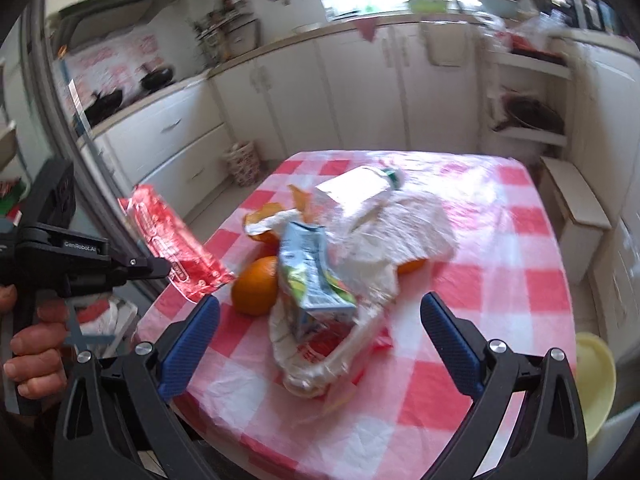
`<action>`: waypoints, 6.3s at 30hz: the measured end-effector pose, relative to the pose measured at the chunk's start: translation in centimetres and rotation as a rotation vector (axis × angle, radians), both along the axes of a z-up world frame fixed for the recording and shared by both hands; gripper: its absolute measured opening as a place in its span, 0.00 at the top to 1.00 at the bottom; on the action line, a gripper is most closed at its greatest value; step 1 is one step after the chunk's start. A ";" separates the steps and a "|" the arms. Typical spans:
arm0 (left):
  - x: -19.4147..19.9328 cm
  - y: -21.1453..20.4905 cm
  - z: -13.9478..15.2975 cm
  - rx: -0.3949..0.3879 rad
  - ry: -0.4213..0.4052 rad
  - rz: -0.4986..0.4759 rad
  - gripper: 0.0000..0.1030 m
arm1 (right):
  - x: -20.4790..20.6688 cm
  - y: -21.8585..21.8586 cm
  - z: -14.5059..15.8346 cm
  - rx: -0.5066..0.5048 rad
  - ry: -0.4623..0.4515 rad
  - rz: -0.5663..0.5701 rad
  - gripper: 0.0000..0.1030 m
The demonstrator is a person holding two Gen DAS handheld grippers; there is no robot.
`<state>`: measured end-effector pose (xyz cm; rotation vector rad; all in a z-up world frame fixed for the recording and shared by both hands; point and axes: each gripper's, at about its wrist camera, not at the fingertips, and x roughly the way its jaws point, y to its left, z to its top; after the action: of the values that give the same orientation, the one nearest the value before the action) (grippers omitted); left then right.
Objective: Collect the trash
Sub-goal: 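Grasp the green juice carton with the right tool while the left tool lifts the red wrapper, then carry the carton and wrapper to the yellow bin and open both tools, then grasp the white printed plastic bag with the left tool and lift it, then grasp the whole orange with the right tool and lift it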
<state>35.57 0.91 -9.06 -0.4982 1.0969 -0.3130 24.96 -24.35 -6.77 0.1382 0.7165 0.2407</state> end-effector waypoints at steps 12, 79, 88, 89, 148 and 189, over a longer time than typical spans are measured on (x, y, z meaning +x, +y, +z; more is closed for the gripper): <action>-0.3 1.7 -2.2 0.003 0.000 -0.070 0.99 | 9.4 1.9 -5.8 -0.012 0.240 0.116 0.38; -9.6 -51.5 -7.6 0.238 0.003 -0.752 0.62 | -3.1 -35.8 -3.6 0.492 0.045 -0.677 0.27; -9.5 -38.3 0.9 0.274 -0.233 -0.616 0.45 | -1.8 -33.0 -2.5 0.484 0.034 -0.632 0.26; -9.6 -36.4 1.4 0.280 -0.252 -0.592 0.44 | -1.4 -32.4 -2.4 0.482 0.036 -0.618 0.26; -3.5 3.7 5.2 -0.186 -0.349 -0.004 0.96 | 10.2 3.5 -6.5 0.229 0.330 0.279 0.23; -2.0 5.6 0.5 0.065 -0.128 -0.004 0.79 | 10.1 6.6 -6.2 0.090 0.246 0.385 0.75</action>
<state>33.59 6.54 -8.56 -0.4128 0.9806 -0.3078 35.08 -17.71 -12.94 0.1157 0.9764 0.6317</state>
